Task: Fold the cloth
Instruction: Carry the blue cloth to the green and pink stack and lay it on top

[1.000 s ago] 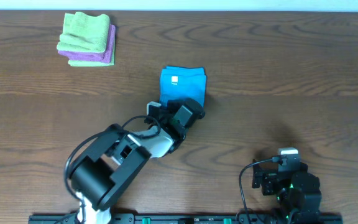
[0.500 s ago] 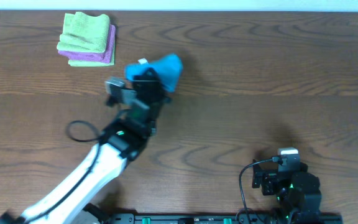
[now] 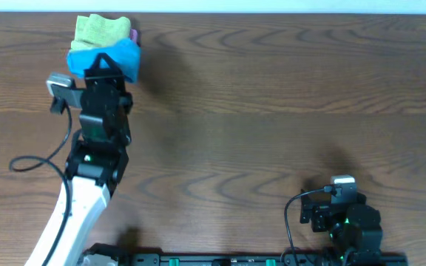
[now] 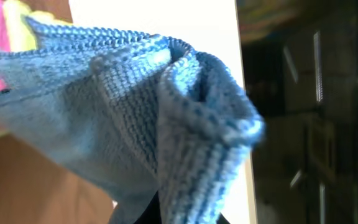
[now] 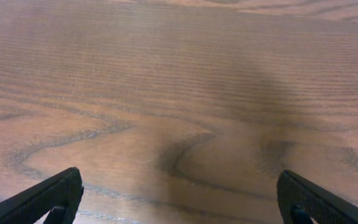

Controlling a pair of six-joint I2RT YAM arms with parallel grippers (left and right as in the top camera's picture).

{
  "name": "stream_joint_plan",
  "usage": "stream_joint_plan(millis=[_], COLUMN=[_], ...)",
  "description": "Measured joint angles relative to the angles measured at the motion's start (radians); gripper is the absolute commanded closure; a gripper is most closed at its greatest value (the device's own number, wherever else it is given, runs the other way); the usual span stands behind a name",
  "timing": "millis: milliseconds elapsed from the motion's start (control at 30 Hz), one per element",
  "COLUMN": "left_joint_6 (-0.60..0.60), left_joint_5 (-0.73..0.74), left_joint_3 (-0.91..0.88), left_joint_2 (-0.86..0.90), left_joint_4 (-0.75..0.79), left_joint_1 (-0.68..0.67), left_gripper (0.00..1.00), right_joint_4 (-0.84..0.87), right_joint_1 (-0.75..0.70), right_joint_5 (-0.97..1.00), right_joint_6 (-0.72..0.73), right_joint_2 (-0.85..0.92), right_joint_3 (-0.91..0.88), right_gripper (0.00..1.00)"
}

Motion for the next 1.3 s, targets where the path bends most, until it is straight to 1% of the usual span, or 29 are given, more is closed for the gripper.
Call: stream_joint_plan(millis=[167,233,333,500,600,700,933,1133,1300], left_joint_6=[0.026,0.055,0.106,0.247,0.319,0.352,0.374,0.334,0.321], left_joint_5=[-0.001,-0.003,-0.005,0.002,0.014,0.02,0.036,0.04,0.04], left_joint_3=[0.001,0.014,0.08,0.283,0.362,0.393,0.4,0.4,0.402], left_joint_2=[0.152,0.224,0.322,0.471,0.517,0.551,0.672,0.773,0.813], left_joint_4=[0.224,0.279,0.288,0.292,0.292,0.29,0.307,0.388,0.42], left_joint_1=[0.061,0.078,0.096,0.111,0.119,0.134,0.161,0.166,0.183], left_gripper=[0.94,0.94,0.94,0.94,0.94,0.94,0.93,0.93,0.93], right_joint_4=[0.0,0.0,0.0,0.0,0.0,0.0,0.0,0.0,0.0], right_joint_1=[0.0,0.0,0.0,0.0,0.0,0.0,0.0,0.0,0.0], right_joint_5=[0.0,0.0,0.001,0.001,0.0,0.001,0.0,0.001,0.001], right_joint_6=[0.0,0.0,0.0,0.0,0.0,0.0,0.0,0.0,0.0], right_joint_2=[0.0,0.0,-0.001,-0.002,-0.002,-0.002,-0.002,-0.002,-0.002], right_joint_3=[0.0,0.0,0.0,0.0,0.0,0.0,0.0,0.0,0.0], right_gripper=[0.01,0.01,0.01,0.01,0.01,0.01,0.01,0.01,0.01])
